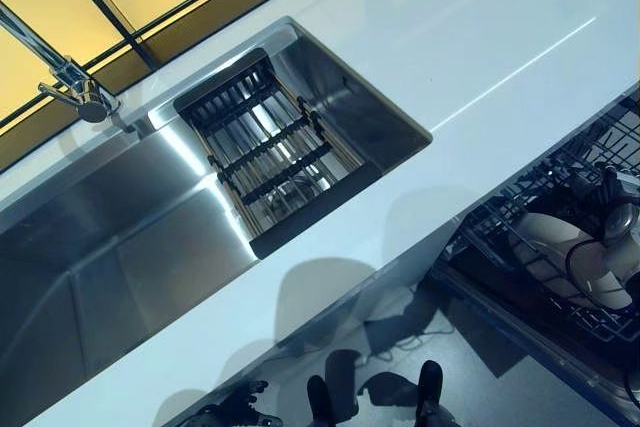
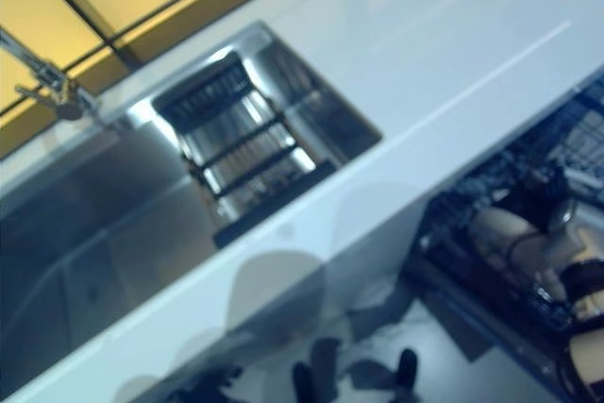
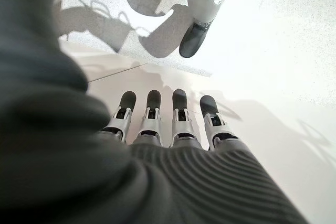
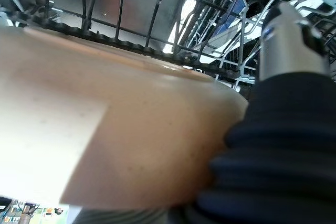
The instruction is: Take plates into dishwasher
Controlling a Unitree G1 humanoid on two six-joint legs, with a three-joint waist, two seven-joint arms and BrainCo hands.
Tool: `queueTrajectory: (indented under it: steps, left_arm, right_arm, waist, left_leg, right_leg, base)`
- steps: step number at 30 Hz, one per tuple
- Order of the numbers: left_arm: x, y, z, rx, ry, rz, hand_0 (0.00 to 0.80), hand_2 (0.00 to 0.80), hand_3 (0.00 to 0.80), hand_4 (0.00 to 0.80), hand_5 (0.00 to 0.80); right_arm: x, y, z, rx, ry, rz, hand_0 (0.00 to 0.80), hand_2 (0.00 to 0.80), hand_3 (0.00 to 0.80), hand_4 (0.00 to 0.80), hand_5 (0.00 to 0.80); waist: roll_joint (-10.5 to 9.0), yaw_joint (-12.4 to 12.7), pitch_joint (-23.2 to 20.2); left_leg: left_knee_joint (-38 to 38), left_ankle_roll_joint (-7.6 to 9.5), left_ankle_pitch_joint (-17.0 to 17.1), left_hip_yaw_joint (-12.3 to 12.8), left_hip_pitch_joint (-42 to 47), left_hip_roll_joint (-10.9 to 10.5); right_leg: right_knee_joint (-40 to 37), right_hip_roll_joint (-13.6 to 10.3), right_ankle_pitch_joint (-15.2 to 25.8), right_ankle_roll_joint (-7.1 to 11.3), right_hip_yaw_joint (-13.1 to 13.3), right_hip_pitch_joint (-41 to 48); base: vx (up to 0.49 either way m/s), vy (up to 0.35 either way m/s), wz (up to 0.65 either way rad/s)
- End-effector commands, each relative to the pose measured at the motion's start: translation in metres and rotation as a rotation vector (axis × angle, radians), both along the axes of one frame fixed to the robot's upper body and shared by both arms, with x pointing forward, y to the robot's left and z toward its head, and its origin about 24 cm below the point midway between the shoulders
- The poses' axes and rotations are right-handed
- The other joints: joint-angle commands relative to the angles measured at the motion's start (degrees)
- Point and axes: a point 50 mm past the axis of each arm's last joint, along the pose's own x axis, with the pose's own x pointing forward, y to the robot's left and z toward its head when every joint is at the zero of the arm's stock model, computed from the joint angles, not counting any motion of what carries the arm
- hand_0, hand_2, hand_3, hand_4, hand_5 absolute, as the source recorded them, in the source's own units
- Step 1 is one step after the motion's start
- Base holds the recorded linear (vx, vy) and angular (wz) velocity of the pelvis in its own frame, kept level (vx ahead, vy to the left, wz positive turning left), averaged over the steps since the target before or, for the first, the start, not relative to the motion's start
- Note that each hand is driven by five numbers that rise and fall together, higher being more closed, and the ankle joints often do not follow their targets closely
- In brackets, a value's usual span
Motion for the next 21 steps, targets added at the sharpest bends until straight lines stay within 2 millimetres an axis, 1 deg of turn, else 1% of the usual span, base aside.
queueTrajectory:
  steps: [1,10,14,17,21]
  left_arm:
    - [0.014,0.026,0.016,0.062,-0.056,0.033,0.000,0.000,0.000,0.000,0.000]
    - [0.013,0.026,0.015,0.063,-0.052,0.033,0.000,0.000,0.000,0.000,0.000]
    - [0.012,0.027,0.015,0.063,-0.049,0.037,0.000,0.000,0.000,0.000,0.000]
    - [0.011,0.028,0.014,0.063,-0.044,0.046,0.000,0.000,0.000,0.000,0.000]
    - [0.008,0.031,0.012,0.070,-0.037,0.060,0.000,0.000,0.000,0.000,0.000]
  right_arm:
    - [-0.008,-0.010,0.012,-0.073,0.000,-0.067,0.000,0.000,0.000,0.000,0.000]
    - [-0.006,-0.006,0.009,-0.070,-0.012,-0.029,0.000,0.000,0.000,0.000,0.000]
    - [-0.002,0.002,0.011,-0.013,-0.063,0.028,0.000,0.000,0.000,0.000,0.000]
    - [0.000,0.008,0.011,0.065,-0.109,0.071,0.000,0.000,0.000,0.000,0.000]
    - [-0.002,0.009,0.008,0.117,-0.135,0.104,0.000,0.000,0.000,0.000,0.000]
  waist:
    - [-1.32,0.2,-0.1]
    - [-1.77,0.0,-0.3]
    - [-2.00,-0.1,-0.6]
    - [-2.33,-0.5,-0.6]
    - [-3.11,-1.0,-0.7]
  left_leg:
    - [-0.5,-1.03,3.4,0.0,-6.2,1.5]
    - [-0.6,-1.03,3.2,0.3,-5.8,1.6]
    - [-0.7,-1.03,3.1,0.4,-5.5,1.7]
    - [-0.9,-0.98,3.0,0.8,-5.2,1.7]
    - [-1.1,-0.91,2.7,1.2,-4.8,1.8]
  right_leg:
    - [11.9,-0.1,-13.9,0.76,-1.3,1.0]
    - [11.0,0.2,-13.6,0.73,-1.5,1.6]
    - [10.6,0.2,-13.5,0.75,-1.6,2.0]
    - [10.1,0.4,-13.3,0.89,-1.3,2.3]
    - [9.1,0.6,-12.9,1.11,-1.1,2.8]
  base:
    - [0.000,0.000,0.00]
    - [0.000,0.000,0.00]
    - [0.000,0.000,0.00]
    - [0.000,0.000,0.00]
    - [0.000,0.000,0.00]
